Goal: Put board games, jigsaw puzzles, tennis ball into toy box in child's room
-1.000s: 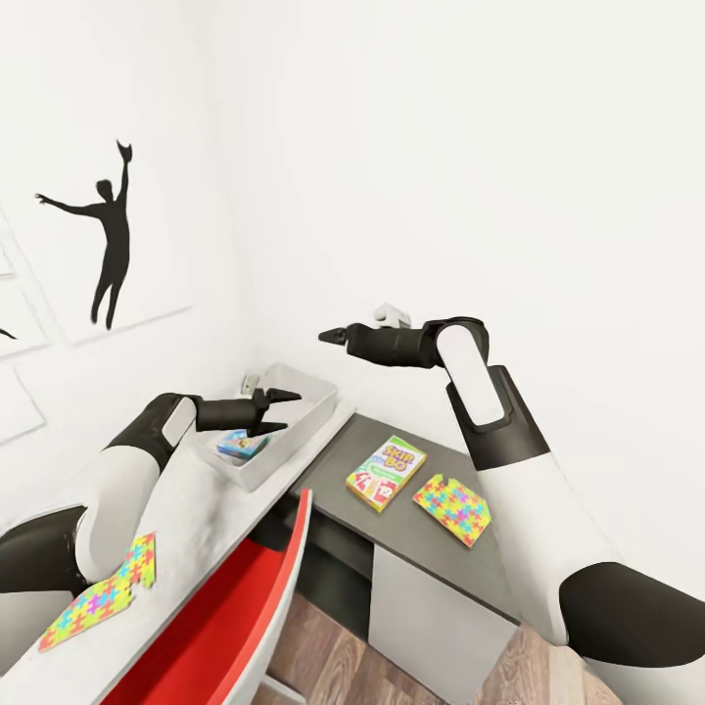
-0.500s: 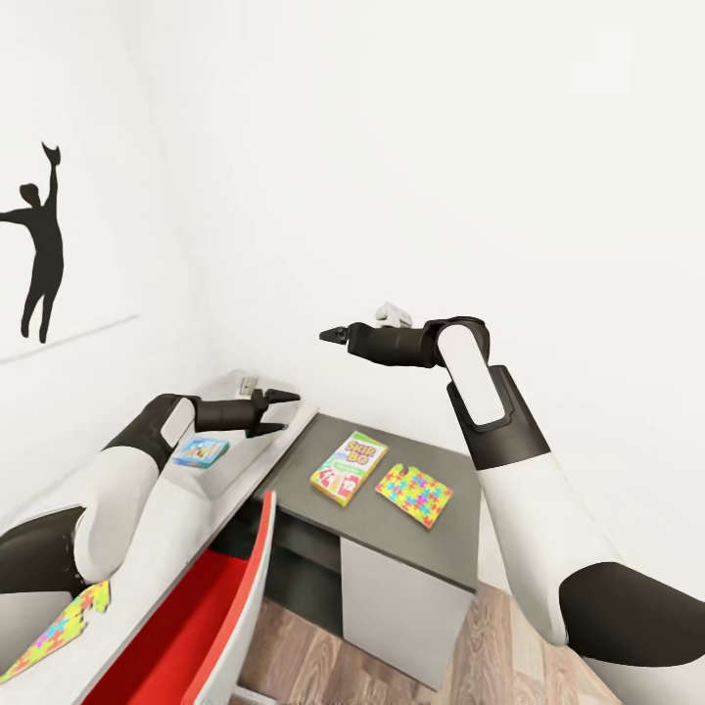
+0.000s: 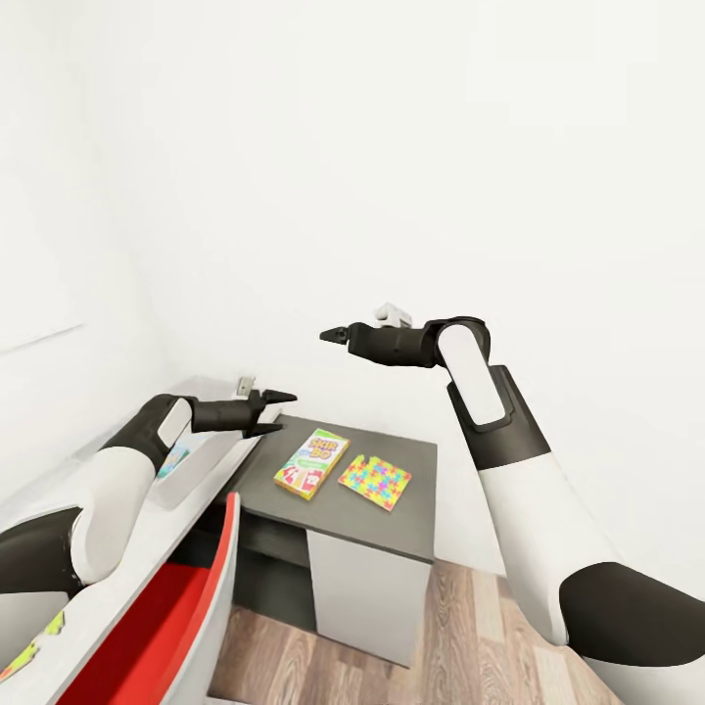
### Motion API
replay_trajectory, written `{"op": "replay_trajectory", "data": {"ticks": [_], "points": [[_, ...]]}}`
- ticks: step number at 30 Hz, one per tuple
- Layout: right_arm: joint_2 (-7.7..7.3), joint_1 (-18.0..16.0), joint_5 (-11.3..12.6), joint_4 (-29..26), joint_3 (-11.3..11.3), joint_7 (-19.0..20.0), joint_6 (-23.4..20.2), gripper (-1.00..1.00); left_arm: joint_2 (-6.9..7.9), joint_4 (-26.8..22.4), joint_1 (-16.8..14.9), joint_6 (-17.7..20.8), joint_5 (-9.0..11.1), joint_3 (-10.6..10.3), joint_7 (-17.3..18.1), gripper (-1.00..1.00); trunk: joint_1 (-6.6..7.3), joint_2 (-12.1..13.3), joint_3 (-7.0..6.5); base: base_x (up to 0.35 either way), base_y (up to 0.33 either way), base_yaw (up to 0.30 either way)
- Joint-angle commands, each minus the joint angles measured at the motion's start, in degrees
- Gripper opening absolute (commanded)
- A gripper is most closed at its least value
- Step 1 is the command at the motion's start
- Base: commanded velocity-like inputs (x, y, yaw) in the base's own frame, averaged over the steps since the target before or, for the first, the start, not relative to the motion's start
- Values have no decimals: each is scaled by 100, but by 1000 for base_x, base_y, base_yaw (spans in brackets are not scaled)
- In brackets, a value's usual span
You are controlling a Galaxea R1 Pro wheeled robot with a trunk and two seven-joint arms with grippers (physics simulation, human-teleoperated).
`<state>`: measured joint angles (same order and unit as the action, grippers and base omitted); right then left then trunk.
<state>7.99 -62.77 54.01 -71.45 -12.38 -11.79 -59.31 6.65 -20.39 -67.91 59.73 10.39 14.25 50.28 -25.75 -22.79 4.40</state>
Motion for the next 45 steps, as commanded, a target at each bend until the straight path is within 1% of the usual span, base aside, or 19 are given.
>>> {"op": "replay_trajectory", "data": {"ticks": [1, 4, 9, 30, 36, 41, 45], "points": [[2, -7, 57, -1, -2, -60, -10, 100, 1, 1, -5, 19, -28, 25, 26, 100, -4, -13, 9, -40, 0, -269], [1, -7, 57, -1, -2, -60, -10, 100, 2, 4, -4, 16, -28, 25, 23, 100, -4, -13, -2, -26, 0, -234], [7, -7, 57, -1, -2, -60, -10, 100, 15, 8, -3, 13, -28, 30, 22, 100, -4, -13, -8, -8, 0, -79], [9, -7, 57, -1, -2, -60, -10, 100, 90, 9, 6, 4, -28, 16, 24, 100, -4, -13, -9, -2, 0, -6], [9, -7, 57, 2, -2, -60, -10, 100, 91, 9, 6, 4, -28, 16, 25, 100, -4, -13, -13, -190, 39, -32], [9, -11, 57, 31, -2, -60, -10, 100, 91, 9, 6, 4, -28, 16, 26, 100, -4, -13, -25, -253, 28, -203], [9, -11, 57, 82, -2, -60, -10, 100, 91, 9, 12, -2, -28, 16, 21, 100, -4, -13, -37, -101, 7, -251]]}}
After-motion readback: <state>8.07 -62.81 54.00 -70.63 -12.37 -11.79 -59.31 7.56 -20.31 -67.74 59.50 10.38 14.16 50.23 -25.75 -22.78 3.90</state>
